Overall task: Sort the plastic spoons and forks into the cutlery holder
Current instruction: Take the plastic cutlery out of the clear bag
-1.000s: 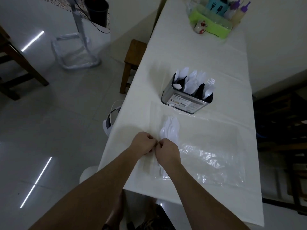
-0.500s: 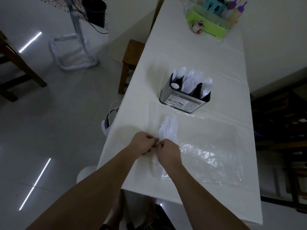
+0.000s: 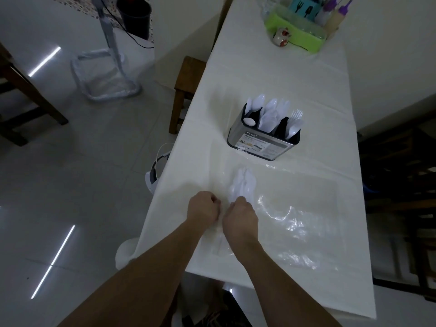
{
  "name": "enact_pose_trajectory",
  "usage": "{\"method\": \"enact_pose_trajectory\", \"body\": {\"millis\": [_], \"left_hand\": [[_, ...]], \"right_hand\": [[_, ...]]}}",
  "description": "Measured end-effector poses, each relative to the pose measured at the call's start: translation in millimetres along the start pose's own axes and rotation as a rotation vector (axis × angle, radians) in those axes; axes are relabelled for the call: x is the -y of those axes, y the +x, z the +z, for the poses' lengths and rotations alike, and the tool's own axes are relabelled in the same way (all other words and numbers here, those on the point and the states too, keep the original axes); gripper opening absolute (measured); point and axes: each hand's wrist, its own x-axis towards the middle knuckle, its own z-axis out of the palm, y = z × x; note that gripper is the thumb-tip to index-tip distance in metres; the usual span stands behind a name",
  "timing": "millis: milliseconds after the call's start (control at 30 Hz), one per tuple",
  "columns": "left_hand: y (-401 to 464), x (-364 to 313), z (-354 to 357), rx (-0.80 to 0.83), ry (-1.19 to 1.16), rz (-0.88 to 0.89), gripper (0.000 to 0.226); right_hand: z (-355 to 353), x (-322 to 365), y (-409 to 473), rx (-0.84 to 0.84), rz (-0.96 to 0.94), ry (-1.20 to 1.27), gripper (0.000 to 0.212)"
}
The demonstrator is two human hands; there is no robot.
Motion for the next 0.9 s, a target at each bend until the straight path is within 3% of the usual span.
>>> {"method": "enact_pose_trajectory", "body": {"millis": [200,400,467,533,633,700,900], "left_hand": [[0,1,3,-0.029,-0.006,-0.019,0.026],[-13,0,5,-0.109,0.062,0.059,0.022],[-21,7,3,-0.188,0.191,0.239,0.023],[-27,20,0,-0.263,0.321,0.556,0.018],[-26,43,-8,-0.233,0.545,0.903,0.030],[-27,51,-13,-0.135,0.672,0.961,0.044],[-21,66,-30,0.100,0.892,1.045,0.055]], "right_hand": [[-12,-15,5,0.001,-0.024,-0.038,0.029],[-18,-28,-3,0.016,-0.022,0.058,0.025],[-19,-28,-4,0.020,-0.028,0.088,0.026],[-17,-26,-5,0.029,-0.042,0.101,0.028],[-13,-21,-5,0.040,-0.056,0.099,0.028],[-10,-17,-7,0.045,-0.058,0.093,0.029],[3,-17,-31,0.093,-0.049,-0.004,0.029]]}}
